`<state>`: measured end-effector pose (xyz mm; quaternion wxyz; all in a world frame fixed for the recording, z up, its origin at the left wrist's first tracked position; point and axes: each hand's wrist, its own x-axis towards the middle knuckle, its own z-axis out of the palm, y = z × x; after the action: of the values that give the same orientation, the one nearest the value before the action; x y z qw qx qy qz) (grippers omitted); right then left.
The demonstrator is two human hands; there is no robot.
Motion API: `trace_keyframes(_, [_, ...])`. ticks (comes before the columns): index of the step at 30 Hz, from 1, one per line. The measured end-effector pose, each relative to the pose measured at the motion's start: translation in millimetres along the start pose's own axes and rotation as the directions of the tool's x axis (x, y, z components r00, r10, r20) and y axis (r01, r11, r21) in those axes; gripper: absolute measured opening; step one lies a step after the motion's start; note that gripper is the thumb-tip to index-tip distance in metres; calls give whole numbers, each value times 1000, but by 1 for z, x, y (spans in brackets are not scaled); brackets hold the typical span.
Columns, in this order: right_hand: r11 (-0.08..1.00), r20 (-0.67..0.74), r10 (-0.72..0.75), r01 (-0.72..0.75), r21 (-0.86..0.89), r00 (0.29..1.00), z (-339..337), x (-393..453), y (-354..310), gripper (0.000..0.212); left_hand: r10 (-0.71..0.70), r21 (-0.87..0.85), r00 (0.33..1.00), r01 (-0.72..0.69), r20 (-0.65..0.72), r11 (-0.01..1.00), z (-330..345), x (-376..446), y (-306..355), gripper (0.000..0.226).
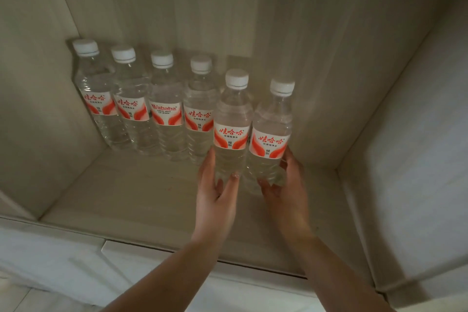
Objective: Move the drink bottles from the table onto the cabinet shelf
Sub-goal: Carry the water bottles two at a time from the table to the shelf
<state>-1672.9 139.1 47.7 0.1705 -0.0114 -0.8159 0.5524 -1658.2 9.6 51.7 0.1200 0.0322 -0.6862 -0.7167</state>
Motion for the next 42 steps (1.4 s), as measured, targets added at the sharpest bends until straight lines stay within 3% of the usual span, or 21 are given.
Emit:
trace_keyframes(8, [997,2,-52,52,-59,999,2,13,7,79,23,69,999,-20,-34,997,12,14,3,60])
trace_keyframes(19, [990,23,-97,99,-96,995,3,41,15,77,17,-1,996,-17,-85,1000,28,22,4,68])
trace_keyframes(29, [985,80,-101,111,-132,992,-7,41,15,77,40,-3,998,-40,-38,999,26,24,4,66])
trace_keyframes(32, [984,67,-56,66,-165,996,-14,33,9,82,14,28,1000,-14,10,999,14,23,6,60])
trace_keyframes(38, [996,-122,-9,-1,-84,993,-31,-18,-13,59,-7,-105,981,28,194,994,-14,11,16,52])
trace_keyframes(42, [996,-328,40,-65,-67,944,-35,-71,-21,54,50,-96,862,-2,505,995,-22,-1,24,51])
